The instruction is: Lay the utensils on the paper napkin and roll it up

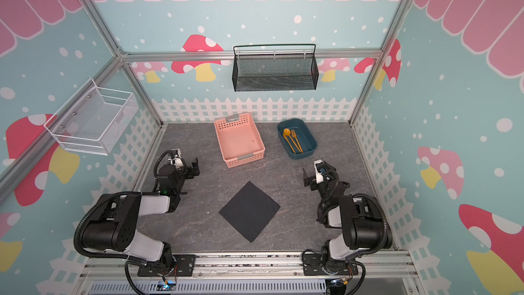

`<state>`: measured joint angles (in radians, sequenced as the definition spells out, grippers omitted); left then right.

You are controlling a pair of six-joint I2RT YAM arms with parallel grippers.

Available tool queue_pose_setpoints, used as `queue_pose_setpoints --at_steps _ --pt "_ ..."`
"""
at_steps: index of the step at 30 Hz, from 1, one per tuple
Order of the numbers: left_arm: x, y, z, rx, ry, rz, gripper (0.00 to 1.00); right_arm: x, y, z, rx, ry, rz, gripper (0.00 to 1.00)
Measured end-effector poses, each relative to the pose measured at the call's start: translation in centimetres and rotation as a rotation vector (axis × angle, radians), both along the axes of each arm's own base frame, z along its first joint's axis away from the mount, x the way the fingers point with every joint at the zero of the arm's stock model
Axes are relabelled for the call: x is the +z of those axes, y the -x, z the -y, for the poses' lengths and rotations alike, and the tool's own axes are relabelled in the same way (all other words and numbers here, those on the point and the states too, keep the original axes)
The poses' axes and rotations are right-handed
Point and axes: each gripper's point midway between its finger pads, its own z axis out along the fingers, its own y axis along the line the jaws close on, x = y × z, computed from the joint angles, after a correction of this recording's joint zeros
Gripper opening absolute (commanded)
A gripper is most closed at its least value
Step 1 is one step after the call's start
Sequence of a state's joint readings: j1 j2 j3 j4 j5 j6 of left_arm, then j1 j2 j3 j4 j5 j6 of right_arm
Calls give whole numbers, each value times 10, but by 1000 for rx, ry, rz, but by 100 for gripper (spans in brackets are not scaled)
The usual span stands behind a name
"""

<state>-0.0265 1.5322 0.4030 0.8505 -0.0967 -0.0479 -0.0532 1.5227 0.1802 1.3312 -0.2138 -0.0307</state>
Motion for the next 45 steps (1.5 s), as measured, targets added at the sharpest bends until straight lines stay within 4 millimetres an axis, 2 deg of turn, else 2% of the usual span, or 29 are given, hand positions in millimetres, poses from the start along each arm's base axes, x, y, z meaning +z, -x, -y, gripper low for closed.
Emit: queue_pose_setpoints --at_steps 6,18,22,26,29,32,37,40,43,45 --pt "0 0 0 0 0 0 100 -1 -5 14 -81 -19 -13 100" --pt "1 1 -3 21 -6 -1 100 0 -4 22 -132 -29 -26 100" --pt "12 4 -8 59 -21 -11 99 22 -13 24 -143 -33 -9 99" --pt "42 -2 -1 88 -42 0 95 52 -27 25 -141 -38 20 94" --pt "66 -10 13 79 -43 4 92 60 -35 24 -134 -61 0 87" --pt "84 -17 37 37 -7 -24 87 64 -46 19 -112 -100 -42 82" --pt "98 -30 84 -66 59 -122 84 65 -67 9 -61 -186 -139 77" --pt "87 -37 113 -124 72 -221 84 57 -80 0 -23 -232 -220 74" --pt "61 -39 137 -176 71 -345 84 46 -91 -15 35 -272 -309 74" --pt "41 -41 146 -194 74 -438 82 39 -97 -27 78 -286 -366 73"
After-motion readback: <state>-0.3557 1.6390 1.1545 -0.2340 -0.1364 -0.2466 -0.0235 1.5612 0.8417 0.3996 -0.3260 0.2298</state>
